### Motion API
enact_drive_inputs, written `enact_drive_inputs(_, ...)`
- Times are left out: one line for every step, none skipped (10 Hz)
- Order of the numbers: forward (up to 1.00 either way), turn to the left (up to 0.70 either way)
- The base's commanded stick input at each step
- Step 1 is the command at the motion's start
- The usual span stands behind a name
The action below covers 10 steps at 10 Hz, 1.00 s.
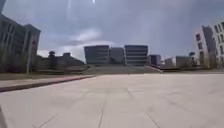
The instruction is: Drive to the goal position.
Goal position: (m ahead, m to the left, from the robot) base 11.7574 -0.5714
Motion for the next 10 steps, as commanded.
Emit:
enact_drive_inputs(1.00, 0.00)
enact_drive_inputs(1.00, 0.00)
enact_drive_inputs(1.00, 0.00)
enact_drive_inputs(1.00, 0.00)
enact_drive_inputs(1.00, 0.00)
enact_drive_inputs(1.00, 0.00)
enact_drive_inputs(1.00, 0.00)
enact_drive_inputs(1.00, 0.00)
enact_drive_inputs(1.00, 0.00)
enact_drive_inputs(1.00, 0.00)
